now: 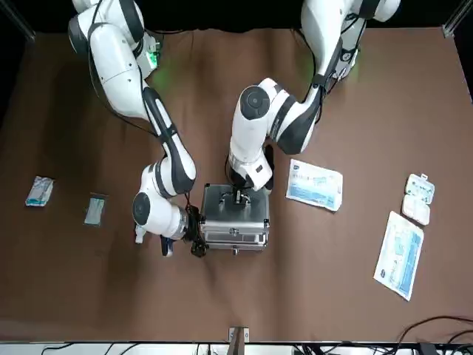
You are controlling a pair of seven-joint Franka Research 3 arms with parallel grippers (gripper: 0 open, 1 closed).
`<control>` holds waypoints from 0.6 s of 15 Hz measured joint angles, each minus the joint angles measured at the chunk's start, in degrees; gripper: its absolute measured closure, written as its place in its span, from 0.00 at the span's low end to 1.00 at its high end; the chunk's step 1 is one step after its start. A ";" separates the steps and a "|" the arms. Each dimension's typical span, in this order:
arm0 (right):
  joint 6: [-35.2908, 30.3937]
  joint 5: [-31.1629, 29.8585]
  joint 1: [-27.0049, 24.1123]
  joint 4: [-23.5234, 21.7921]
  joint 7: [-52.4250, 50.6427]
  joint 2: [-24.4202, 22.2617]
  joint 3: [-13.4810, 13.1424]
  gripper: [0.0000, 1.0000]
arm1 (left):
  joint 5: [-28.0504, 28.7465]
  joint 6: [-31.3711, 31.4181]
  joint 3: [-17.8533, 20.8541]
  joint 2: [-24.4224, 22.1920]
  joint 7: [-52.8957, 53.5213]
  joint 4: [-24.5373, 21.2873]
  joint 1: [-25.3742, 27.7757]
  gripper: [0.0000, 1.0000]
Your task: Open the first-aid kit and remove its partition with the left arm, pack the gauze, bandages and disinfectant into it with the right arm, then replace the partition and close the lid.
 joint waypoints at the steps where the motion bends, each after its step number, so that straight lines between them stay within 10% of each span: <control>1: -0.06 0.06 -0.01 0.02 0.00 0.00 0.00 0.04 | 0.00 -0.45 -0.11 -0.16 0.04 0.00 0.00 0.87; 9: -0.33 0.30 0.00 0.10 0.00 0.03 0.03 0.04 | 0.00 -4.26 -1.11 -1.23 0.89 0.02 0.00 0.87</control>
